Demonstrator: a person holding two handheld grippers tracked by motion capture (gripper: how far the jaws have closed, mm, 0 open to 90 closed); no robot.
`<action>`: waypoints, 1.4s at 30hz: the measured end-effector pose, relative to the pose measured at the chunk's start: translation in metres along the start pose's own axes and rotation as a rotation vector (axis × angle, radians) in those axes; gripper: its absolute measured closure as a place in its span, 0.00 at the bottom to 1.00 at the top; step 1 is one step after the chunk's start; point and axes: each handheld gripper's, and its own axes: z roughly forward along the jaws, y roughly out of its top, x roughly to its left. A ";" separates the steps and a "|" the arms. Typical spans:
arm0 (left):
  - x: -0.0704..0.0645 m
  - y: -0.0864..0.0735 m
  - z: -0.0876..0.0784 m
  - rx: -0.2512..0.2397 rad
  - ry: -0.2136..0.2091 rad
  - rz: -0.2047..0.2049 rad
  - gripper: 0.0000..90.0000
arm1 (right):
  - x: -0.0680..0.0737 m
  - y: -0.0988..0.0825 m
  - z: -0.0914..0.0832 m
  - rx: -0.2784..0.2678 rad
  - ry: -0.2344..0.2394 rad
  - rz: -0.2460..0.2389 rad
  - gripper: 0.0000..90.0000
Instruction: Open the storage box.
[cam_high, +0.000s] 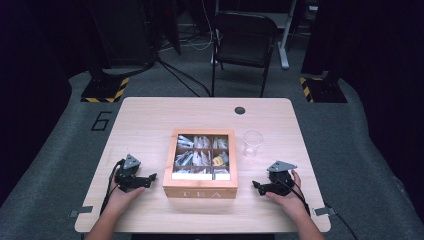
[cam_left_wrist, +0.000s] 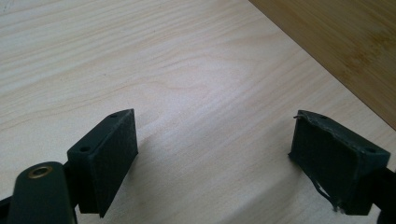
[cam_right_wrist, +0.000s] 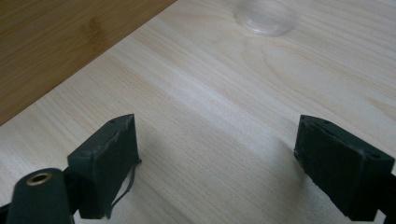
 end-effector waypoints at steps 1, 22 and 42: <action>0.000 0.000 0.000 0.000 0.000 0.000 0.16 | 0.000 0.000 0.000 0.000 0.000 0.000 0.14; -0.002 -0.001 -0.001 -0.021 -0.004 -0.001 0.21 | 0.000 -0.001 -0.002 -0.018 0.020 -0.020 0.25; -0.001 0.007 -0.022 -0.049 -0.067 -0.021 0.41 | 0.010 0.013 -0.025 -0.076 0.066 -0.077 0.45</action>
